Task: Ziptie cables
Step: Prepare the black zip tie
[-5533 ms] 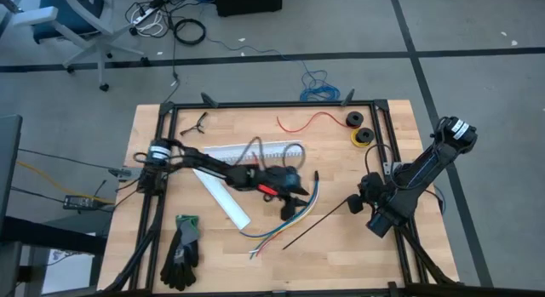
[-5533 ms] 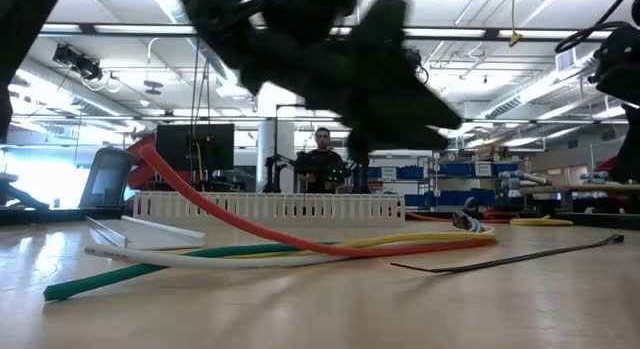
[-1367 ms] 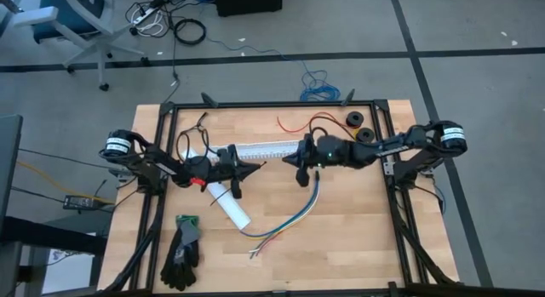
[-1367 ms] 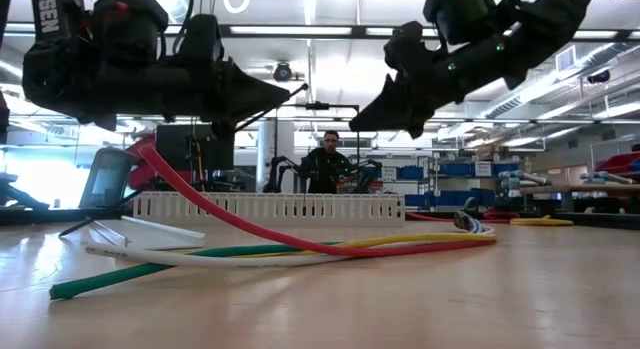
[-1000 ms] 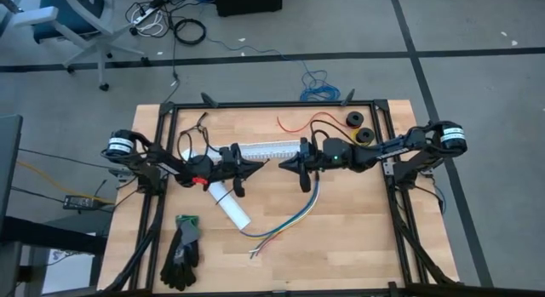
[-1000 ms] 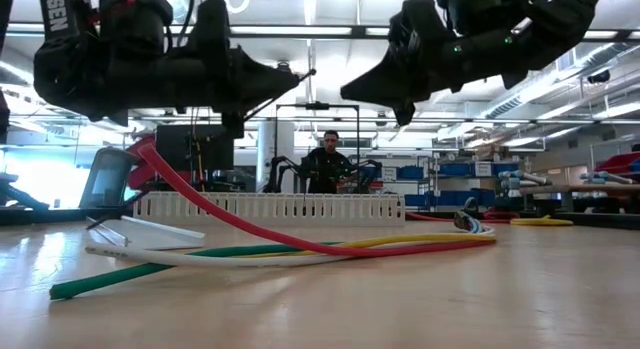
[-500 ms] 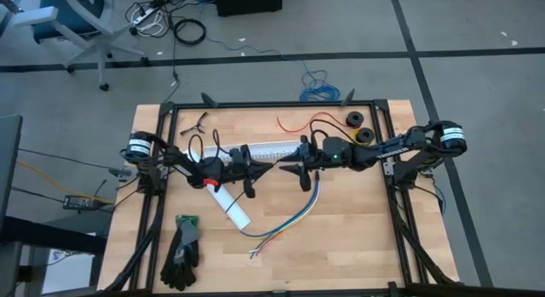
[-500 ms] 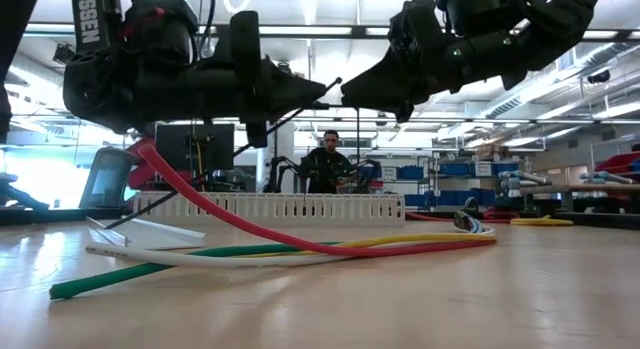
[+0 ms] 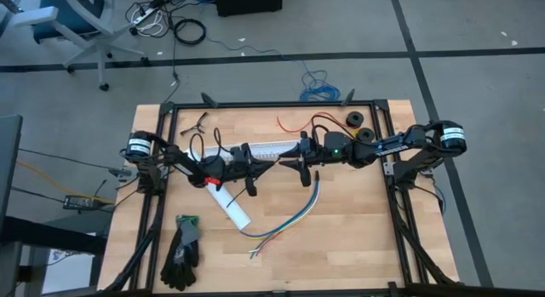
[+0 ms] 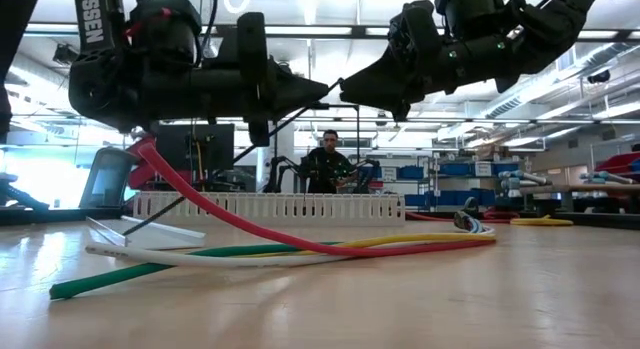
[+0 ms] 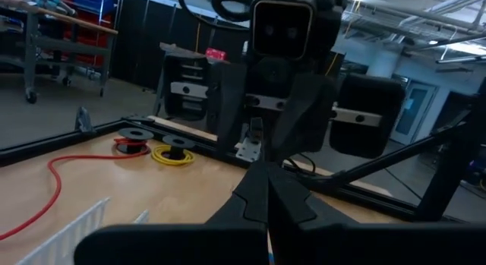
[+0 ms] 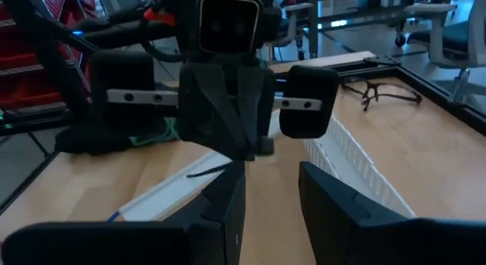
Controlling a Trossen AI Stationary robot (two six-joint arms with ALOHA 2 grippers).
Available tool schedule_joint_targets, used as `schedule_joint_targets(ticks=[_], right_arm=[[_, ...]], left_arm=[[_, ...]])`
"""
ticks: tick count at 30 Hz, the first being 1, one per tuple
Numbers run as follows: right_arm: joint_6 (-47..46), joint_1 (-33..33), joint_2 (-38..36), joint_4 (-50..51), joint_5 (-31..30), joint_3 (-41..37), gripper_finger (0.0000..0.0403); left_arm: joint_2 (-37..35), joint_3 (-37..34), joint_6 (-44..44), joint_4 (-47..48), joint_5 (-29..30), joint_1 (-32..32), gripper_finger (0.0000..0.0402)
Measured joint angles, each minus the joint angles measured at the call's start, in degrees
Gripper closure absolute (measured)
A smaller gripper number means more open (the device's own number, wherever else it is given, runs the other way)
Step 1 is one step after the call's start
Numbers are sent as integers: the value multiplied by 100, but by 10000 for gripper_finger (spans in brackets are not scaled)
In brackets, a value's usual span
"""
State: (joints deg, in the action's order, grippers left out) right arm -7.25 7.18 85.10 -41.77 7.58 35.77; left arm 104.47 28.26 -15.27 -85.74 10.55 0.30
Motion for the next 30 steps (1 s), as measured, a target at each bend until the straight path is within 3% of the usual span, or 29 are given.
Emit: schedule_joint_targets(ticks=[11,18,30], right_arm=[[-16,55,0,-204,177,0,297],[7,52,0,-187,271,1,390],[37,52,4,-158,298,2,399]], left_arm=[[0,205,0,340,0,8,401],[0,200,0,308,-2,8,401],[-4,196,-138,432,-3,10,381]])
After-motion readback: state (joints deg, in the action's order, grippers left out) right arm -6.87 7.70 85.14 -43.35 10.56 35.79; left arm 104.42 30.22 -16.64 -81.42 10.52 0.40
